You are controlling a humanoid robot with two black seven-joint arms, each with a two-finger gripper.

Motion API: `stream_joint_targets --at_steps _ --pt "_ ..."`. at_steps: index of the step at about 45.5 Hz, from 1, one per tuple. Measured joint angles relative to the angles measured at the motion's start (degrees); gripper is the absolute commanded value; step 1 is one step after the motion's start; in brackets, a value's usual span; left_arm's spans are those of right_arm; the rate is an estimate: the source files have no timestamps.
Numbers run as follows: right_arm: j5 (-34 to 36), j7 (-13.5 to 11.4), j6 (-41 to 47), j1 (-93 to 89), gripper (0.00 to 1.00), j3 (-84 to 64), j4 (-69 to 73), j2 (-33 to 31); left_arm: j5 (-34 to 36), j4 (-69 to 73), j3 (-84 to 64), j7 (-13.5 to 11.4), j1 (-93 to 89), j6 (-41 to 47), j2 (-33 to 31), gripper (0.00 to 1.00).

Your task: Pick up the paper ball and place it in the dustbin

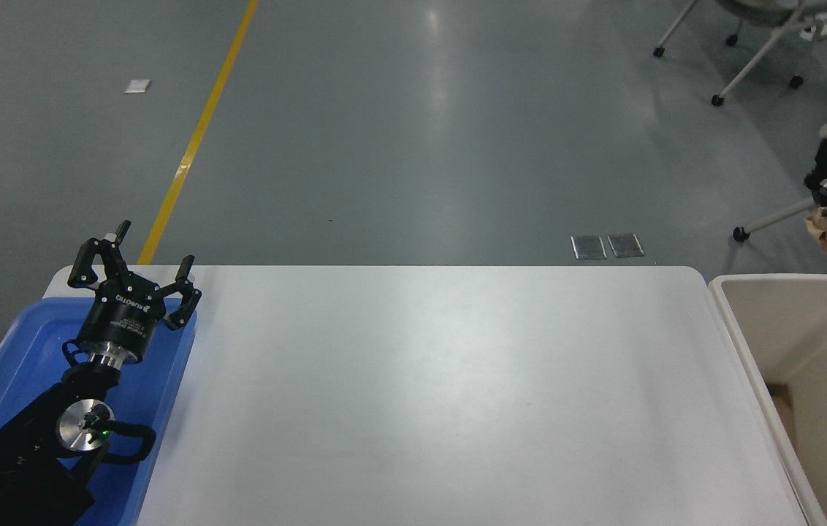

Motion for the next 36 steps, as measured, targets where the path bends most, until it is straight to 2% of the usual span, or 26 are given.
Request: stream_joint_targets --at_steps 19,36 --pt "8.3 -0.2 -9.8 -19.1 0.00 3.6 -8.3 4.9 0.0 0.0 0.0 0.0 0.0 0.0 0.0 0.98" --pt "11.3 -0.2 -12.9 -29.0 0.00 8.0 -9.4 7.5 0.0 0.0 0.0 -0.1 0.0 0.0 0.0 0.98"
